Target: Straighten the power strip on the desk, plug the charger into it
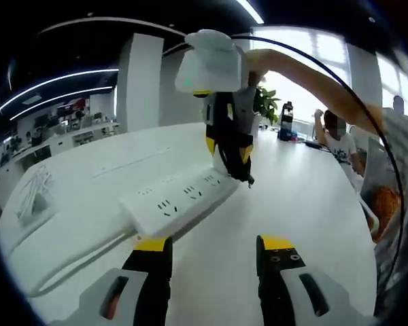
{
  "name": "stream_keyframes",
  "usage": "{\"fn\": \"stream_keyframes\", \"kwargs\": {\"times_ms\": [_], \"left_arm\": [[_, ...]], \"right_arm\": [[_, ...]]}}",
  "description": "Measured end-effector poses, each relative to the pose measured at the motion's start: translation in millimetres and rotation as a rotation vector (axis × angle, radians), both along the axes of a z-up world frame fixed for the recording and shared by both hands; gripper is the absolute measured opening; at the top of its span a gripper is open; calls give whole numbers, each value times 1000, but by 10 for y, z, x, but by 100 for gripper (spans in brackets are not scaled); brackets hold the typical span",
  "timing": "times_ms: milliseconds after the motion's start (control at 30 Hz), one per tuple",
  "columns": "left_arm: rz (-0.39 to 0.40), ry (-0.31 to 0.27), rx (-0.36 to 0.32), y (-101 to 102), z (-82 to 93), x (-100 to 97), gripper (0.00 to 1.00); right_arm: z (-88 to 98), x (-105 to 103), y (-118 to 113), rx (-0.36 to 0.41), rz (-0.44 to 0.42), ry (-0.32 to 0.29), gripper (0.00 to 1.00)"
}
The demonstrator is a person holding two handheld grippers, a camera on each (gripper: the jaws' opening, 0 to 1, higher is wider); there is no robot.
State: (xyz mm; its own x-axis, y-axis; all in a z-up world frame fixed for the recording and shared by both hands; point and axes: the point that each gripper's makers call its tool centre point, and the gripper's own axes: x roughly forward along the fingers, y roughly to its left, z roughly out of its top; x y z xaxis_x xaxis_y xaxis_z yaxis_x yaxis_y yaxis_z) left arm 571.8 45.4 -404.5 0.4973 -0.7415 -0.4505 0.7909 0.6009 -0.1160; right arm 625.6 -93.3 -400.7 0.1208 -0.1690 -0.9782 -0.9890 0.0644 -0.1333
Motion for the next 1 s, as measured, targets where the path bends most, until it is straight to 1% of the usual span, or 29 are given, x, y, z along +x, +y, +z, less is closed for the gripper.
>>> {"fn": "stream_keyframes", "kwargs": {"times_ms": [33,67,100,133,200,233,300,333,367,400,467,500,533,567,600,667,733,767,833,900,933,1000], "left_arm": [[2,-1,2,4,-1,4,50],[4,-2,3,6,-1,7,50],[4,-4,3,5,2,8,50],[3,-4,0,0,6,8,50],[1,-3,-3,-6,9,7,50],[0,-1,-3,-13,2,5,50],[-1,1,0,-15,-9,8,50],[0,2,2,-14,-15,10,50],[0,3,4,-12,-19,13,50],[0,3,6,-8,-22,14,50],[1,0,8,-1,-17,17,50],[2,-4,5,4,-5,23,50],[3,-6,2,9,0,25,50],[4,-6,0,14,4,27,50],[6,-7,-2,16,9,32,50],[9,-7,-5,18,12,40,50],[10,-10,-1,24,9,43,50],[14,-16,4,31,11,52,50],[20,-32,17,39,17,64,50],[21,-35,18,37,18,70,50],[21,-34,14,31,15,73,50],[20,-24,10,31,-7,80,50]], "right_arm": [[2,5,-5,-23,31,-50,24],[-2,-6,-5,-32,44,-77,24],[-5,-7,-17,-48,38,-120,24],[-17,-22,-13,-38,33,-110,24],[-15,8,-13,-9,28,-75,24],[-11,34,-22,33,-5,5,24],[-20,72,-27,68,-53,94,24],[-33,77,-40,64,-63,130,24],[-46,100,-38,56,-59,129,24],[-63,92,-39,30,-62,110,24],[-60,86,-49,-50,-14,4,24],[-64,78,-46,-81,22,-36,25],[-69,92,-84,-136,33,-75,25],[-94,77,-63,-116,18,-53,25],[-91,69,-52,-76,-7,-5,25],[-84,86,-69,-42,-46,52,25],[-82,88,-64,-52,-30,20,25],[-78,89,-65,-66,-21,-14,25],[-79,82,-74,-58,-15,-25,25],[-76,95,-59,-20,-19,-33,26],[-74,98,-51,-1,-20,-48,26],[-83,106,-14,59,-16,-68,27]]}}
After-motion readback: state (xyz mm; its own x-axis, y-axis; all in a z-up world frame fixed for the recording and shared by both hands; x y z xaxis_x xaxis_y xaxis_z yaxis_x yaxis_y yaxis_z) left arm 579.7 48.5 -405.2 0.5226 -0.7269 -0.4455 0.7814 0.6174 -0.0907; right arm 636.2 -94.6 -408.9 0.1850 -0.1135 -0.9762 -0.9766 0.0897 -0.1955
